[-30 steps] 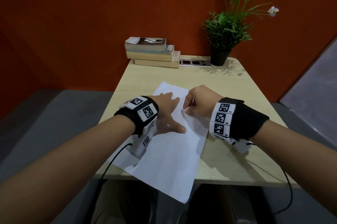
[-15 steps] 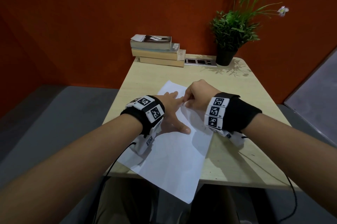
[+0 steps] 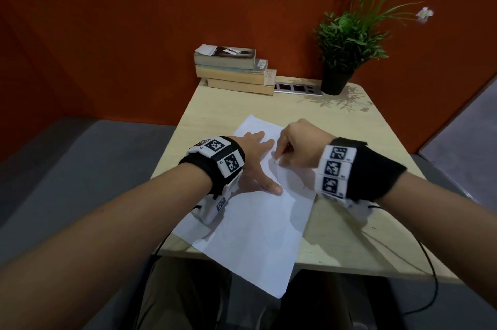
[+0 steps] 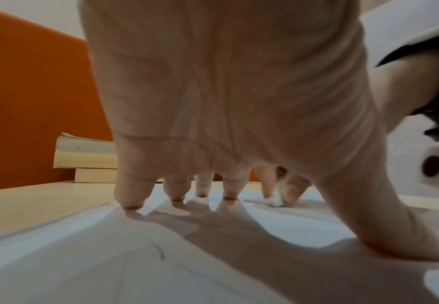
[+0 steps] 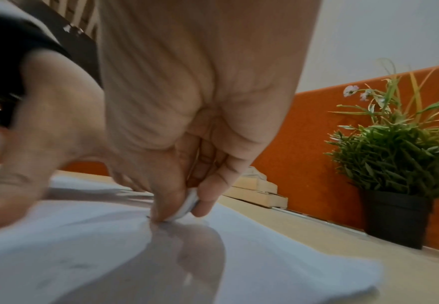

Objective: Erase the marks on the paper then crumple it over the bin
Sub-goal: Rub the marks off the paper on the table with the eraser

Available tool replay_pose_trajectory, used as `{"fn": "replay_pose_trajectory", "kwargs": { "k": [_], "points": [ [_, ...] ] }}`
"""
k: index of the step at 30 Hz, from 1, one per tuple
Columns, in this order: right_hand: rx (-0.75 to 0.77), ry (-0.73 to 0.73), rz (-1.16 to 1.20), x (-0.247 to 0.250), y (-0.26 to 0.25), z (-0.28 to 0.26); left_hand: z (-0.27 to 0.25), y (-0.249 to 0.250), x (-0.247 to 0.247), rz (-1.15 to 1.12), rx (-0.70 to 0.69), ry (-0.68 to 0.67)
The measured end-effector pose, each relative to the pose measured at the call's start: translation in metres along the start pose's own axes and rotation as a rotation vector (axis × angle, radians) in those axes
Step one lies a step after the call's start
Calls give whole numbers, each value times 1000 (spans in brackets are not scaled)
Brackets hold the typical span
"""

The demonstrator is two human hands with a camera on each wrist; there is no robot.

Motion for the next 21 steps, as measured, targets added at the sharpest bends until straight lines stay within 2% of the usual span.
{"fn": "replay_pose_trajectory", "kwargs": {
  "k": [4,7,14,21],
  "points": [
    [-20,74,-7,13,3,19,1,-2,-1,-17,-4,-5],
    [-30,76,0,7,4,7,-1,-2,-2,-16,11,-14],
    [53,-125,-22,-25,-4,-41,-3,-1,-3,-31,4,-38],
    [4,30,3,7,-2,7,0,0,-1,-28,-23,-5]
  ]
}}
Point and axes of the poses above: each hand's wrist, its own z-axis towards the middle knuckle, its own x-axis out of the back of the hand, y = z × x, the point moved 9 cm from there along z, towards the middle knuckle, and after that the axes turned 11 degrees about -y, right-handed, at the moved point
